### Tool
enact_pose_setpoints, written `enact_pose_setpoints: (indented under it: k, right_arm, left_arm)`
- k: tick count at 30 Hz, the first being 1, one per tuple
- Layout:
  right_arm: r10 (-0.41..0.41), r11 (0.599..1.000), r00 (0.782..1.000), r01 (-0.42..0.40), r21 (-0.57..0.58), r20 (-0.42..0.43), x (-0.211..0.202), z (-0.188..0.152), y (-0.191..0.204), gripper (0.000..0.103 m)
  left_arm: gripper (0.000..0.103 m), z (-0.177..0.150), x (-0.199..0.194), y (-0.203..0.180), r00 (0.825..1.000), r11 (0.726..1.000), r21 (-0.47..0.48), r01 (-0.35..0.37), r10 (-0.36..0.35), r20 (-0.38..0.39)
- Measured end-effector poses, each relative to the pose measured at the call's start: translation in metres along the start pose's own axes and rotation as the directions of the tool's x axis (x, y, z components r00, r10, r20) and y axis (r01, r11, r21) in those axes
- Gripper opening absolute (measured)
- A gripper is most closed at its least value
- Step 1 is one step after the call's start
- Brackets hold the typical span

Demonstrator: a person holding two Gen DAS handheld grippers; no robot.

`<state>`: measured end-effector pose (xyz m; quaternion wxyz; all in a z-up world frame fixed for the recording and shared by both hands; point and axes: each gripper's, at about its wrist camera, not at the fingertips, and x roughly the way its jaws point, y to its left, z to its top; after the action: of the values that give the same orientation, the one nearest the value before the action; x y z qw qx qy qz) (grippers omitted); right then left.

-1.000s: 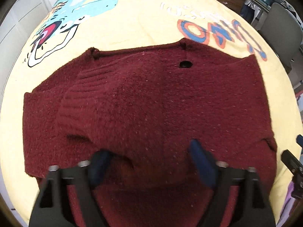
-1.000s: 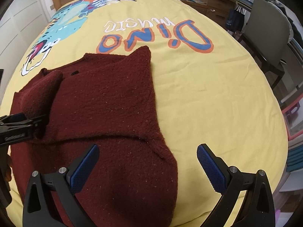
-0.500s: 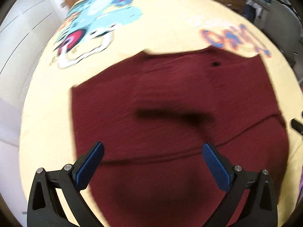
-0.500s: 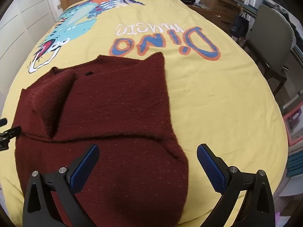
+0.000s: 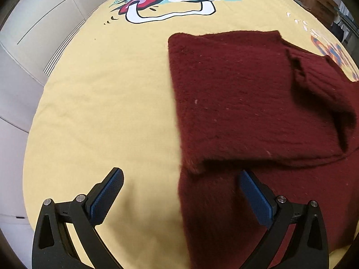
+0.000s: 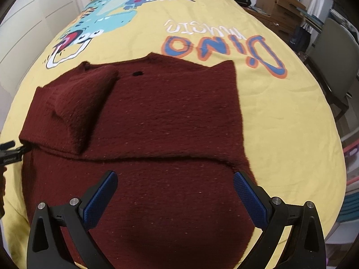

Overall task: Fold small clothes
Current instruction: 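Release the folded side with the left gripper and withdraw, then grasp the sweater's other side edge with the right gripper and lift it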

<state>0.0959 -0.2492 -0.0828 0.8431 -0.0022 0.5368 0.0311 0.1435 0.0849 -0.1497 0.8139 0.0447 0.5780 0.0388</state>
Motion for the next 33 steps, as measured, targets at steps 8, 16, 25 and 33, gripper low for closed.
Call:
enact_pose_setpoints:
  k: [8,16,25,33]
  right_arm:
    - [0.017,0.997,1.0,-0.016,-0.074,0.011,-0.001,0.018,0.036,0.103]
    - [0.064,0.964,0.997,-0.051,-0.26,0.044,-0.001,0.057,0.113,0.103]
    - [-0.002,0.858,1.0,-0.01,-0.513,-0.023,0.044,0.084,0.198,0.103]
    - [-0.028,0.827,0.996,-0.027,-0.562,-0.09,0.08,0.094,0.227,0.053]
  left_arm:
    - [0.039,0.013,0.02,-0.017,0.997,0.997,0.031,0.069,-0.068,-0.02]
    - [0.013,0.015,0.014,-0.038,0.997,0.993,0.089,0.079,-0.079,-0.008]
    - [0.013,0.016,0.016,-0.041,0.997,0.993,0.088,0.077,-0.075,-0.032]
    - [0.013,0.019,0.021,-0.048,0.996,0.993,0.082,0.087,-0.084,-0.041]
